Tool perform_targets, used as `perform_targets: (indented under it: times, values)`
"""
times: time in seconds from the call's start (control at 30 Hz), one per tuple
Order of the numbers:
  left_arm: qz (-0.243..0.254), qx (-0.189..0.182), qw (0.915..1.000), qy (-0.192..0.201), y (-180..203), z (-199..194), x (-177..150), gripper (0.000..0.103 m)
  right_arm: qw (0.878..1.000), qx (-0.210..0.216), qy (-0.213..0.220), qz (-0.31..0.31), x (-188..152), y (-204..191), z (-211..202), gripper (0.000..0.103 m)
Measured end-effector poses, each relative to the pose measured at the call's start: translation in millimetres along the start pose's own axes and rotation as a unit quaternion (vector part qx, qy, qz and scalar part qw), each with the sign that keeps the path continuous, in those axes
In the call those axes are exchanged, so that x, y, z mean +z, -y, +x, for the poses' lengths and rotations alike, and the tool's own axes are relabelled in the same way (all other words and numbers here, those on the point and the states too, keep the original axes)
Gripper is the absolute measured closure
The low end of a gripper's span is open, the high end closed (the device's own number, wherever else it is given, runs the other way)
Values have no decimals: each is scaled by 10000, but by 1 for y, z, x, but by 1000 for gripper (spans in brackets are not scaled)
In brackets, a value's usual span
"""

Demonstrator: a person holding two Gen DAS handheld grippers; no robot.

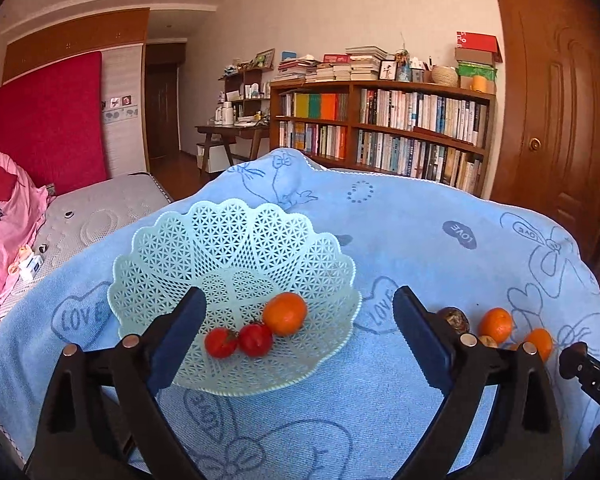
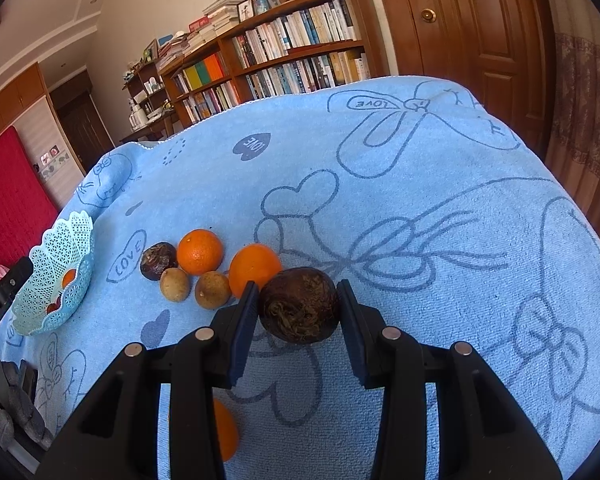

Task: Organize fruits
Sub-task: 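Carry the dark brown fruit into the basket and open the right tool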

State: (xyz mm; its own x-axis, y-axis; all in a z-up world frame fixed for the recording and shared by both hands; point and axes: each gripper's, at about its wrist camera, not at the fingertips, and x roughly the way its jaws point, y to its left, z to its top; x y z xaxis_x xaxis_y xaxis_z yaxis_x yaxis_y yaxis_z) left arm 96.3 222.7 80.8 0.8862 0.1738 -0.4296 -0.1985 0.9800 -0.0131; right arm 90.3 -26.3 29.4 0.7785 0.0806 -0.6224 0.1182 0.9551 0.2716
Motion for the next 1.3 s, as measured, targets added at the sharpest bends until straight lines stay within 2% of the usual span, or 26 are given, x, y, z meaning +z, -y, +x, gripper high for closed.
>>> perform_targets:
  times: [0.17,0.37,0.5,0.6,0.77,0.83,1.07,1.3]
  values:
    - [139,-139,9998,105,12,-10,-4,5,9997,95,12,-222,8,-17,-2,63]
    - [117,-231,9994,230,16,-21,-7,5,9937,964,-229,-520,33,-60,4,63]
    - [-85,-202,9992,333,11,-28,-8,5,9815,1673,-454,-813,52,-102,16,63]
    - [-418,-49,9977,523,-1,-35,-7,5,9702,2133,-706,-908,62,-133,29,63]
    - [-988,148,9910,886,-23,-50,-5,5,9501,2632,-1062,-1298,68,-180,50,63]
    - [-1103,171,9889,983,-26,-54,-5,5,9437,2726,-1211,-1426,68,-197,59,63]
    - [-1169,139,9879,1011,-29,-58,-5,4,9349,2787,-1451,-1653,65,-231,80,61]
    - [-1192,138,9880,977,-31,-57,-6,3,9410,2637,-1360,-1625,65,-224,77,61]
